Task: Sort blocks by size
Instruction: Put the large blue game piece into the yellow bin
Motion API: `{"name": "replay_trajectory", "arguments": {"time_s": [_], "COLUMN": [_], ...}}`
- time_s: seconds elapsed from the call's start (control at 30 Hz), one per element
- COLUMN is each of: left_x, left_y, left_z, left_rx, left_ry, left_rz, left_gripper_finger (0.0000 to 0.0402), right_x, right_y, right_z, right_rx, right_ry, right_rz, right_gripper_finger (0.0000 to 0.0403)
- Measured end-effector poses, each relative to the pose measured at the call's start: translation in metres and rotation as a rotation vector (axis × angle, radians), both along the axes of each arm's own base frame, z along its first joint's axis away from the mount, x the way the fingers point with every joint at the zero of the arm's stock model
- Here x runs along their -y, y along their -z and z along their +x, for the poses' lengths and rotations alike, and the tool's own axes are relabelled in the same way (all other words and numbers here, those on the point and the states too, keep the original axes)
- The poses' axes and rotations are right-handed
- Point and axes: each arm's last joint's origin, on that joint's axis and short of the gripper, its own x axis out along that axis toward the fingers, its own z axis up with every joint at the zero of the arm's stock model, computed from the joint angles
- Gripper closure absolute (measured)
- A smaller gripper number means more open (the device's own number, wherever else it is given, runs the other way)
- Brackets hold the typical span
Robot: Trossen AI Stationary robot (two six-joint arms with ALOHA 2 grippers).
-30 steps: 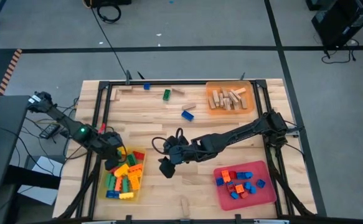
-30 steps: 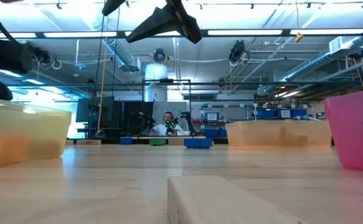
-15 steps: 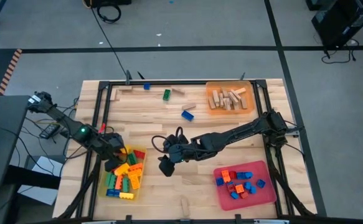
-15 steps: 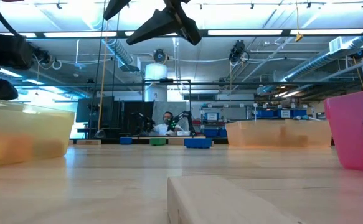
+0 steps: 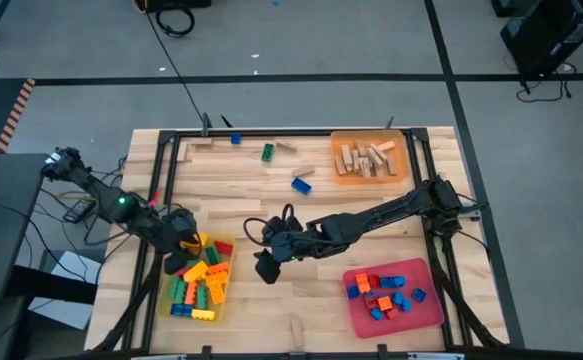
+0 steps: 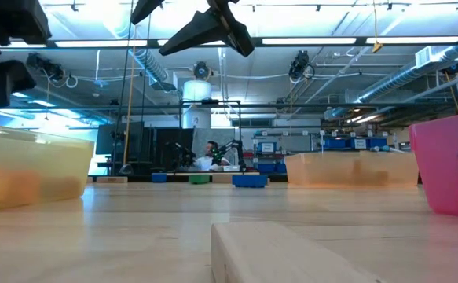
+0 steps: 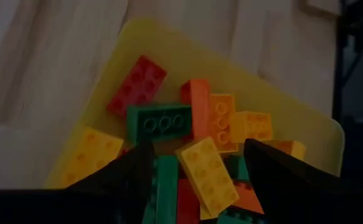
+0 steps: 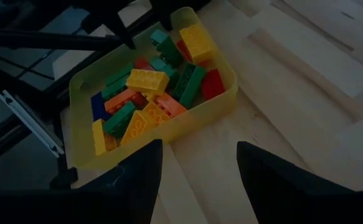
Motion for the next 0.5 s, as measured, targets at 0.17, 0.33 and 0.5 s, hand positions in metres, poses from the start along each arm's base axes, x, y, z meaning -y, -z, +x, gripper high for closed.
{"name": "replay_trajectory", "arguments": {"time_s": [0.17, 0.33, 0.5], "left_x": [0.000, 0.002, -0.001], "left_y": [-0.008, -0.016, -0.023], "left_z": [0.002, 0.011, 0.019], "left_rx": [0.075, 0.234, 0.339], "left_ry": [0.067, 0.025, 0.025], "left_rz": [0.066, 0.130, 0.202], "left_gripper_finger": [0.0147, 0.0147, 0.0147], "right_x": [0.002, 0.009, 0.021], "right_y": [0.000, -0.005, -0.013], "right_z": [0.001, 0.007, 0.015], "right_rx": [0.004, 0.068, 0.160], "right_ry": [0.005, 0.012, -0.026], "right_rz": [0.002, 0.006, -0.068], "right_gripper_finger": [0.0183, 0.0182, 0.0183]}}
